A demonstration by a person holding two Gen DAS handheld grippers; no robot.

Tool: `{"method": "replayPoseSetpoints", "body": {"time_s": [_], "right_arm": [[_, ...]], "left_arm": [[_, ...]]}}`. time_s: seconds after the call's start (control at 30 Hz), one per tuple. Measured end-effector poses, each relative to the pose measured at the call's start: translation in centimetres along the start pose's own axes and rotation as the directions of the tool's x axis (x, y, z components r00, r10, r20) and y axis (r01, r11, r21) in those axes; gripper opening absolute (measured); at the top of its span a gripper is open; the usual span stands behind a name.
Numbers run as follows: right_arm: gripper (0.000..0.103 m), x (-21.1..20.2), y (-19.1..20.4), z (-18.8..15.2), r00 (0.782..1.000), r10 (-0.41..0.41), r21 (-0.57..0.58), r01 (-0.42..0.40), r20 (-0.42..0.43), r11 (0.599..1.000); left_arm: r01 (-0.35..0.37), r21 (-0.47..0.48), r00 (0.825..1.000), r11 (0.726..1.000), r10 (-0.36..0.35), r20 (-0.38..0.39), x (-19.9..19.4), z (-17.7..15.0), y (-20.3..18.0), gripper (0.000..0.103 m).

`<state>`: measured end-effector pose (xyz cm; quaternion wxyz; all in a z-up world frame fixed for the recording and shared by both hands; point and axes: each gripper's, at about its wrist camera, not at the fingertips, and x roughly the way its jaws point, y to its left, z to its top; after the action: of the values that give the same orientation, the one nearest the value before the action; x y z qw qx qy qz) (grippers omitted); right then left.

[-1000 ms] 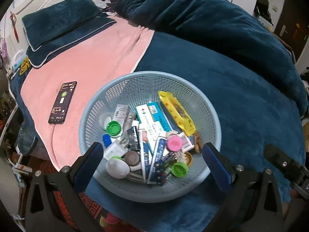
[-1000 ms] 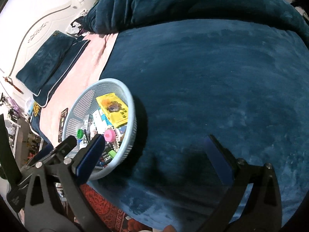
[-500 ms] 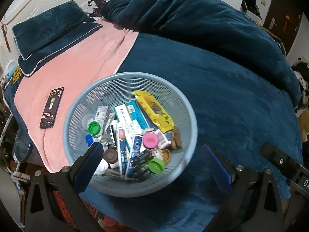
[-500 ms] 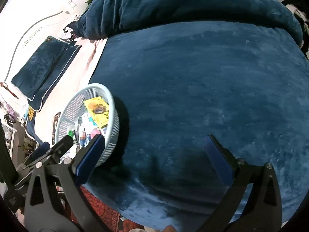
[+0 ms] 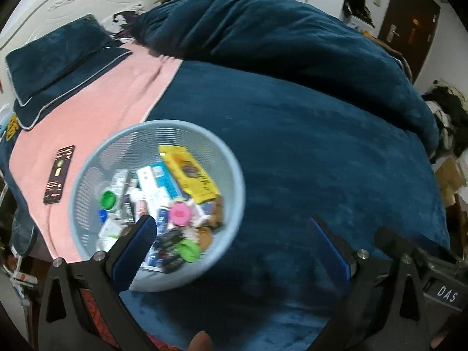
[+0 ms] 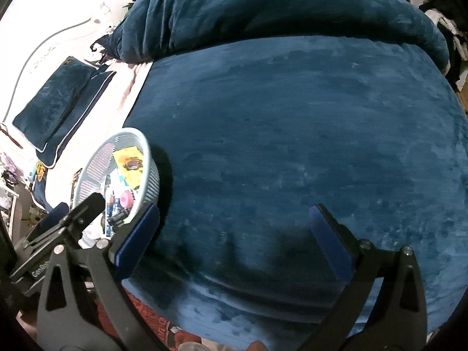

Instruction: Organize objects

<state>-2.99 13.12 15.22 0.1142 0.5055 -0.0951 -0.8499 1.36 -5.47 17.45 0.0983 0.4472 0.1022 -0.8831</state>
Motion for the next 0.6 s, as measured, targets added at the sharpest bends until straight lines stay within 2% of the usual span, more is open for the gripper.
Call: {"method": "replayPoseSetpoints", "body": {"time_s": [0.33,0.43,0.6], "right_arm": [[0.103,-1.7,-5.1,-0.9,0.999,-0.048,0.055,0.047,0.017,0.997],[0.103,-2.2,-6.6,-1.3,0.998,-0.062,0.087,0.06,0.016,0.994],[0.103,-2.6,-8.8,-2.0,0.995,-0.096,0.116,0.095,0.006,0.989]], "left_arm": [[0.045,0.039,0.998,0.998,-0.043,-0.039,1.0,-1.1,-5.2,0.102],[0.062,0.081,0.998,0.995,-0.06,-0.031,1.2,-2.0,-6.9,0.103],[0.074,0.176,0.995,0.982,-0.062,-0.073,2.8,-3.4,-9.9,0.103]]}}
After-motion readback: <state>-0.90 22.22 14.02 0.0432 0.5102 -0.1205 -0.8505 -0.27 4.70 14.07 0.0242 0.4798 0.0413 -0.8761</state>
